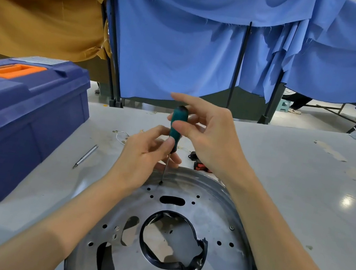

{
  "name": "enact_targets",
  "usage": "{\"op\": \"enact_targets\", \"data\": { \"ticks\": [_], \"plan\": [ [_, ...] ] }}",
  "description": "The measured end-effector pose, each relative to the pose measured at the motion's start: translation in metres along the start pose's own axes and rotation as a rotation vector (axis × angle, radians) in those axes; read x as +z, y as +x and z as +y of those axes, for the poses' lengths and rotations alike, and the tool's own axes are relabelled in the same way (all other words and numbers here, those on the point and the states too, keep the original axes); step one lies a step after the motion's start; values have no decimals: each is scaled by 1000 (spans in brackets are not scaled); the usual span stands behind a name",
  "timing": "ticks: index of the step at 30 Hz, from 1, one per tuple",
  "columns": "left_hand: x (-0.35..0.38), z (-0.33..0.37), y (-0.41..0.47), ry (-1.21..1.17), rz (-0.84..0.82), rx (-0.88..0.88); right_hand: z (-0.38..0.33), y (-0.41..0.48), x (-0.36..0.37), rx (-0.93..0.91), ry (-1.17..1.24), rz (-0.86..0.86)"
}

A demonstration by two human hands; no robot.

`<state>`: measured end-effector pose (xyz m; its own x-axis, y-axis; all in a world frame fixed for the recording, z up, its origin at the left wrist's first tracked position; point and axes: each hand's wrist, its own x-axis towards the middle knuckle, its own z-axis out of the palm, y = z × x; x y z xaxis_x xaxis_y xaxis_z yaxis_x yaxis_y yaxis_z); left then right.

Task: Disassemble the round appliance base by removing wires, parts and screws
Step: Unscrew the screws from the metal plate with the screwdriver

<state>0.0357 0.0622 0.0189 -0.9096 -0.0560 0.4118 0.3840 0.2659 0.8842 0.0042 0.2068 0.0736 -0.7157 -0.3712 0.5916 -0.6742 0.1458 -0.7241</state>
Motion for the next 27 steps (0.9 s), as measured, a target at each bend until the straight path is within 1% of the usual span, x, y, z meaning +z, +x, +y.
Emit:
{"op": "enact_targets", "data": {
  "ticks": [2,4,6,8,11,14,16,19,22,24,27],
  "plan": [
    [1,0,0,20,-11,4,1,0,0,2,12,-28],
    [1,-1,1,39,7,6,0,-2,2,-1,53,-55],
    [1,-2,2,79,34,18,-2,-2,5,5,46,-66],
    [0,-1,2,102,52,30,-2,-2,5,4,11,-46],
    [-1,-2,1,49,71,32,-1,-1,3,-5,-33,2],
    [-1,-2,1,38,44,31,-1,-1,1,20,-64,16],
    [0,-3,2,68,35,23,0,-1,1,26,-31,1],
    [1,-5,4,101,65,24,-2,-3,4,25,23,-27],
    [1,-5,4,108,94,21,-1,-3,4,13,19,-4],
    [1,-4,3,51,85,-6,-1,-2,3,9,26,12],
    [3,-4,2,37,28,-1,-1,-1,2,20,65,-4]
  ]
}}
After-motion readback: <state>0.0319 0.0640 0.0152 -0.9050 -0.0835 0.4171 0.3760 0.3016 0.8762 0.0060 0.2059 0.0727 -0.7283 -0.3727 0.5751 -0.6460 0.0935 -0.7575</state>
